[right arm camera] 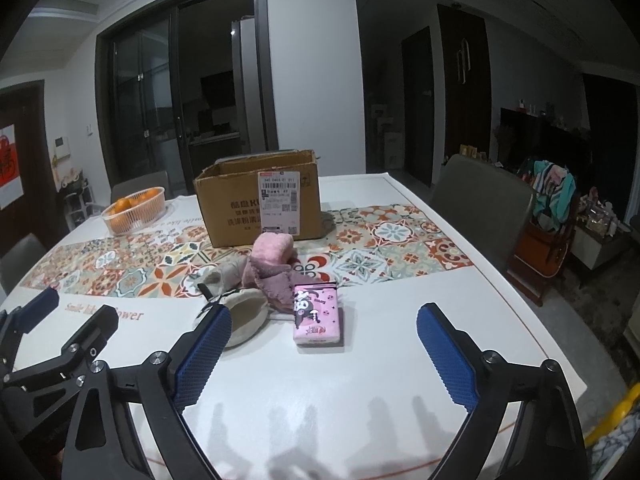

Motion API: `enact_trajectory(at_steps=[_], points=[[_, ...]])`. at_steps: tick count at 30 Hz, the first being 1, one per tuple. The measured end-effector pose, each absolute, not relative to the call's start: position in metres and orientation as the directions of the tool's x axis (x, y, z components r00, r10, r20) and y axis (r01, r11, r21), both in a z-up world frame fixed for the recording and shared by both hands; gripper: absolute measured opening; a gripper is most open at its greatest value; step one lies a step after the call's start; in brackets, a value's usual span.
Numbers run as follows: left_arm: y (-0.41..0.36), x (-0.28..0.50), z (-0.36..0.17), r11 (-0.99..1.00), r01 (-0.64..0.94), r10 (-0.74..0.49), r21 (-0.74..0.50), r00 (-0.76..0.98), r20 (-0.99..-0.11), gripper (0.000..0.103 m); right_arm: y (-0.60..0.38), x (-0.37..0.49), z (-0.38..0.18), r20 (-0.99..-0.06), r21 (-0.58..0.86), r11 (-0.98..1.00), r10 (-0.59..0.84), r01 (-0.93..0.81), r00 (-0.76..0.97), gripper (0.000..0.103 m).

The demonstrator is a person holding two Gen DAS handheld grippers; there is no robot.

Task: Organize soft objects
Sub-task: 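Grasp the black-and-white slipper with the left tool while the right tool grasps the pink tissue pack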

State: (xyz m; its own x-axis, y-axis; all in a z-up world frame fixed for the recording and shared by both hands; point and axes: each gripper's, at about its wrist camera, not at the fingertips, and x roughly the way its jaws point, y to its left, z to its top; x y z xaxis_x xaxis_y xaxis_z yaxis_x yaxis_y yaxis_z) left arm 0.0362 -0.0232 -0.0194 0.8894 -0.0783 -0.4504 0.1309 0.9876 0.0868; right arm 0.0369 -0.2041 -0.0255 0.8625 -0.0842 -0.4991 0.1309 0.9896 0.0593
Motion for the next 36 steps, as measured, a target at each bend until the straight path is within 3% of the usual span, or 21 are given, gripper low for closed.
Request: enact_trajectory(at_steps=[6, 31, 36], points=[[-0.032, 0.062, -0.039, 0.983, 0.163, -0.096, 0.087, 0.852, -0.515, 0.068, -0.208, 0.062, -0.041, -0.547, 0.073, 0.991, -0.055, 0.113, 0.835, 0.089], [-0.047, 0.146, -0.106, 0.970, 0.242, -0.146, 0.032, 0.682, -0.717, 0.045, -0.209, 0.151, -0.113, -0.743, 0.076, 0.992, -0.011, 0.101, 0.669, 0.075], [-0.048, 0.155, -0.115, 0.969, 0.247, -0.159, 0.010, 0.651, -0.742, 0.036, -0.209, 0.160, -0.121, -0.761, 0.069, 0.992, -0.015, 0.103, 0.648, 0.071]])
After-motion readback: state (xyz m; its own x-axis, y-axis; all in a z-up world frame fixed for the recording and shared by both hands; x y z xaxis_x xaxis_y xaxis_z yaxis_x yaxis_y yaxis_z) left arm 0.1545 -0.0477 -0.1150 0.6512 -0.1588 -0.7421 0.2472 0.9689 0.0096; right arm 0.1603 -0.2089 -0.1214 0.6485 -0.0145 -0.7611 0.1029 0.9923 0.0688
